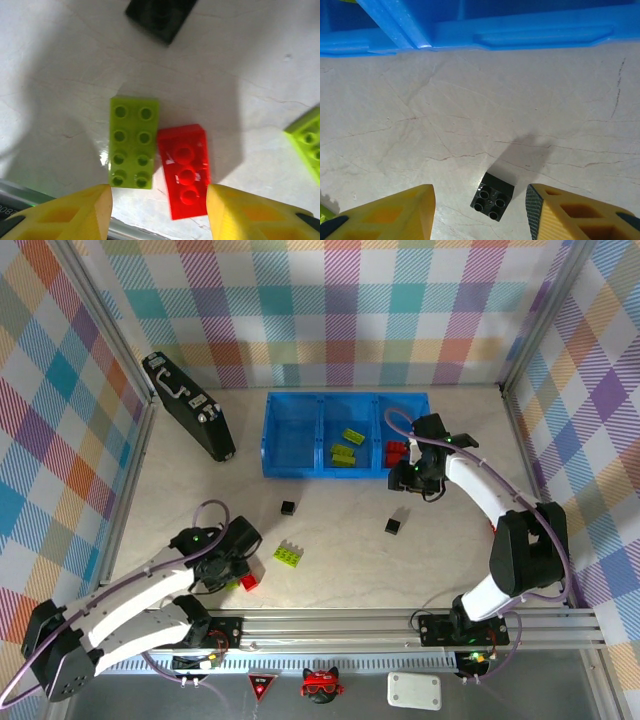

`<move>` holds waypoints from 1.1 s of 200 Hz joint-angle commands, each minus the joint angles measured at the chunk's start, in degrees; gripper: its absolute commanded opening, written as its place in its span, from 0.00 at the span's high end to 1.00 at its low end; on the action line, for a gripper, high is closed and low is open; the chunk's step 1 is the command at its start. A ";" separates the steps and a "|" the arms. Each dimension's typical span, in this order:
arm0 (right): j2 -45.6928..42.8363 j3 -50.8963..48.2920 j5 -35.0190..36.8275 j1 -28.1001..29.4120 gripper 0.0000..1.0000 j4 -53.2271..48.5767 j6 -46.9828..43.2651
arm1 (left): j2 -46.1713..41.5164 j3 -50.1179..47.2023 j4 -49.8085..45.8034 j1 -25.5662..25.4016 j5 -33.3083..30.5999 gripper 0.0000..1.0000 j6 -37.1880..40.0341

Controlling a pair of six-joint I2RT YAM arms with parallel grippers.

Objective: Sort the legos into containers by color
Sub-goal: Pick up the lego from the bottom-left of the table.

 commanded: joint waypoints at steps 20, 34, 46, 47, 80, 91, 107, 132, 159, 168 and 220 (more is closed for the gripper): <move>-2.11 -1.02 -3.20 -0.19 0.47 0.67 -0.39 | -9.65 -4.01 -5.73 -0.48 -0.99 0.51 -6.42; -2.31 -1.20 -3.45 -0.21 0.47 0.94 -0.24 | -12.03 -4.03 -7.85 -0.49 -1.30 0.52 -6.56; -2.24 -1.20 -3.82 -0.20 0.47 1.05 -0.22 | -13.37 -3.93 -8.69 -0.47 -1.10 0.52 -6.13; -2.24 -1.20 -3.83 -0.20 0.47 1.05 -0.26 | -13.45 -3.89 -8.70 -0.46 -1.10 0.52 -6.04; -2.48 -0.86 -3.75 -0.19 0.47 0.95 -0.34 | -11.92 -4.43 -4.79 -0.46 1.13 0.52 -3.44; -2.59 -0.89 -3.75 -0.19 0.47 1.05 -0.46 | -9.53 -4.97 -1.87 -0.53 2.50 0.53 -2.51; -2.60 -0.64 -3.58 -0.19 0.47 0.65 -0.59 | -5.15 -4.78 0.61 -0.48 3.11 0.54 -1.14; -2.96 -0.71 -3.30 -0.20 0.47 0.52 -0.65 | 0.09 -3.20 2.12 -0.43 2.90 0.55 1.69; -2.90 -0.66 -3.06 -0.19 0.47 0.34 -0.65 | 2.38 -3.54 4.69 0.64 4.39 0.57 4.47; -2.85 -0.57 -3.05 -0.19 0.47 0.18 -0.81 | 3.01 -3.83 5.00 1.21 4.81 0.57 5.05; -3.27 0.02 -2.57 -0.15 0.47 -0.72 -1.01 | 4.05 -6.50 8.62 3.54 6.85 0.58 6.70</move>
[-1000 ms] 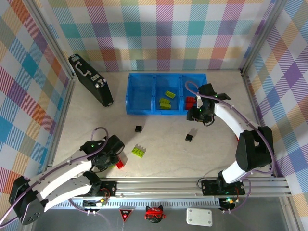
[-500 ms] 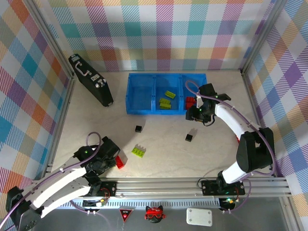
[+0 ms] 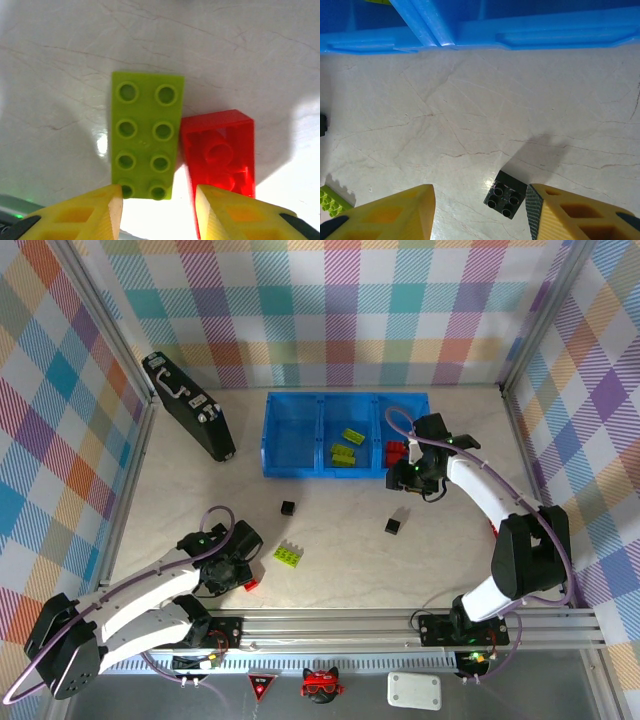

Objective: Sort the legos into containers by color
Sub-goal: Pick up the lego from the bottom-left of the table.

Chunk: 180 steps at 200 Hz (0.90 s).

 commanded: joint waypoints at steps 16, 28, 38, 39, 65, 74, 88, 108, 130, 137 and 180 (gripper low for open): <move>-2.12 0.50 0.03 -0.20 0.47 -1.61 -0.94 | 0.34 -2.44 0.86 1.22 0.38 0.60 0.65; -2.03 0.62 0.12 -0.19 0.47 -1.90 -1.00 | -0.27 -2.47 0.64 1.27 -0.33 0.61 0.32; -2.12 0.63 0.34 -0.17 0.47 -1.81 -1.02 | -0.82 -2.38 0.63 1.39 -0.86 0.60 0.12; -2.12 0.62 0.36 -0.18 0.47 -1.81 -1.05 | -0.89 -2.38 0.67 1.39 -0.86 0.60 0.12; -2.13 0.82 0.47 -0.19 0.47 -2.03 -1.09 | -1.16 -0.90 -0.79 1.48 -1.55 0.60 0.18; -2.20 0.79 0.54 -0.19 0.47 -2.07 -1.24 | -1.47 -0.05 -2.18 1.53 -2.34 0.59 -0.38; -2.11 0.76 0.56 -0.19 0.47 -2.08 -1.23 | -2.93 0.56 -3.36 1.53 -3.43 0.59 -1.14; -2.16 0.72 0.64 -0.20 0.47 -2.16 -1.34 | -4.26 1.46 -5.34 1.52 -5.30 0.60 -1.95; -2.03 0.79 0.56 -0.19 0.47 -2.24 -1.29 | -4.09 1.05 -5.10 1.48 -5.27 0.60 -2.38; -2.03 0.79 0.56 -0.20 0.47 -2.25 -1.31 | -3.33 0.88 -4.85 1.48 -5.02 0.60 -2.59; -2.03 0.91 0.56 -0.19 0.47 -2.43 -1.28 | -0.09 -0.62 -3.52 1.74 -3.93 0.60 -2.58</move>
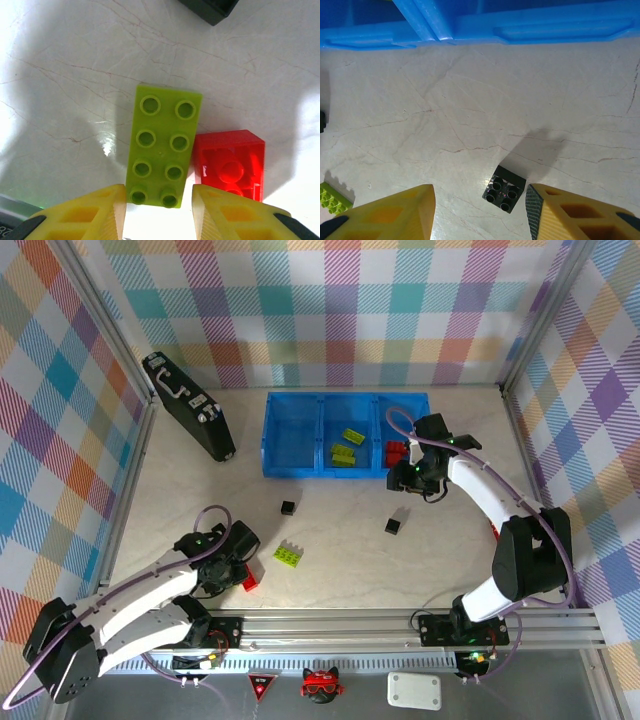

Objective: Sort the legos into containers by color
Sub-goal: Pick up the lego from the bottom-left of the table.

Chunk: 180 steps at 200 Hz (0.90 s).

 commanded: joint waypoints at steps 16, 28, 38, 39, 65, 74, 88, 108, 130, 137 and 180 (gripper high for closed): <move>-1.63 1.02 0.43 -0.19 0.47 -1.48 -1.31 | 0.88 -1.86 0.18 1.26 0.39 0.59 -1.06; -1.59 0.97 0.43 -0.21 0.47 -1.51 -1.28 | 0.27 -2.54 1.53 1.36 0.75 0.59 -0.38; -1.59 1.01 0.43 -0.15 0.47 -1.62 -1.35 | -0.18 -2.96 2.60 1.53 1.03 0.58 -0.05; -1.59 0.99 0.39 -0.17 0.47 -1.64 -1.34 | -0.20 -2.99 2.66 1.53 1.07 0.58 0.02; -1.53 0.97 0.34 -0.19 0.47 -1.66 -1.41 | -0.07 -3.60 3.77 2.12 1.76 0.58 1.03; -1.50 1.00 0.43 -0.19 0.47 -1.66 -1.46 | 0.11 -3.85 4.11 2.36 1.91 0.58 1.40; -1.50 1.09 0.50 -0.20 0.47 -1.75 -1.48 | 0.21 -4.14 4.68 2.84 2.17 0.58 2.11; -1.63 1.06 0.60 -0.19 0.47 -1.93 -1.56 | 0.21 -4.16 5.27 3.63 2.58 0.59 2.90; -1.61 0.97 0.69 -0.19 0.47 -1.97 -1.53 | 0.43 -4.16 5.29 3.99 2.67 0.57 3.00; -1.63 0.97 0.69 -0.20 0.47 -2.01 -1.55 | 0.48 -4.22 5.28 4.06 2.58 0.55 2.99; -1.81 0.99 0.78 -0.19 0.47 -2.10 -1.62 | 0.06 -4.57 5.53 4.08 2.81 0.55 3.09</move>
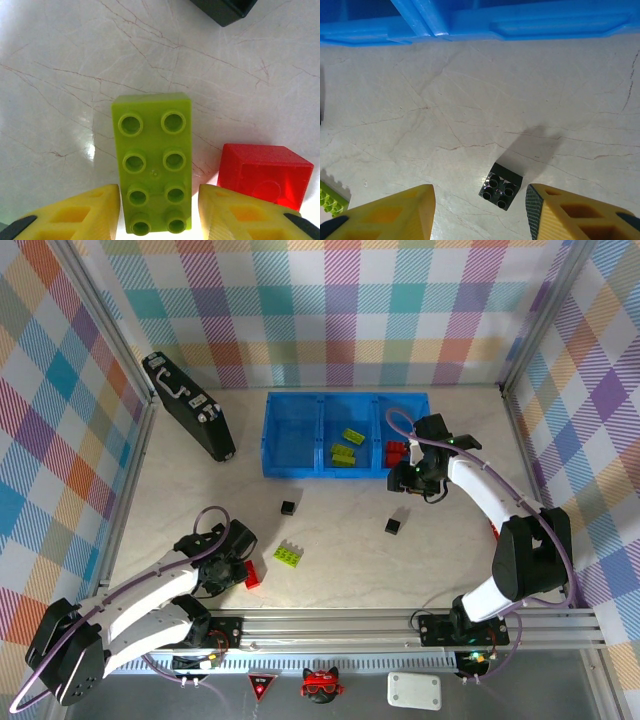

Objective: Sort the legos into containers by color
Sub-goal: Pick up the lego from the bottom-left of the table.

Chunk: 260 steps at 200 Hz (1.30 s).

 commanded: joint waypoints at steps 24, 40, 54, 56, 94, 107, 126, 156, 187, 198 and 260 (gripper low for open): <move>-1.77 0.96 0.49 -0.21 0.47 -1.34 -1.13 | -0.35 -1.94 0.44 0.50 0.60 0.56 0.86; -1.77 0.97 0.49 -0.19 0.47 -1.34 -1.21 | -0.17 -2.17 0.71 0.63 0.68 0.57 0.82; -1.77 0.93 0.50 -0.20 0.47 -1.34 -1.16 | 0.05 -2.55 1.30 0.75 0.89 0.58 0.93; -1.77 0.94 0.50 -0.19 0.47 -1.34 -1.16 | 0.07 -2.57 1.32 0.76 0.92 0.58 0.94; -1.80 0.94 0.59 -0.19 0.47 -1.42 -1.13 | 0.18 -2.62 1.68 1.11 1.24 0.63 1.23; -1.85 0.99 0.59 -0.19 0.47 -1.34 -1.17 | -0.28 -2.35 1.13 1.12 0.87 0.65 1.29; -1.87 0.95 0.50 -0.21 0.47 -1.34 -1.22 | -1.25 -1.63 0.62 1.11 1.17 0.67 1.12; -2.03 1.00 0.59 -0.19 0.47 -1.35 -1.22 | -3.07 1.58 -0.79 1.11 1.57 0.69 1.10; -2.29 0.95 0.76 -0.20 0.48 -1.16 -1.00 | -2.36 8.69 -4.71 1.11 -0.08 0.69 3.78; -2.54 0.92 1.00 -0.20 0.48 -1.16 -0.90 | -1.65 11.32 -5.32 1.11 -0.20 0.69 5.34; -6.07 -0.14 4.18 -0.19 0.48 -1.77 -0.28 | 11.19 27.77 -2.12 0.46 1.21 0.70 15.43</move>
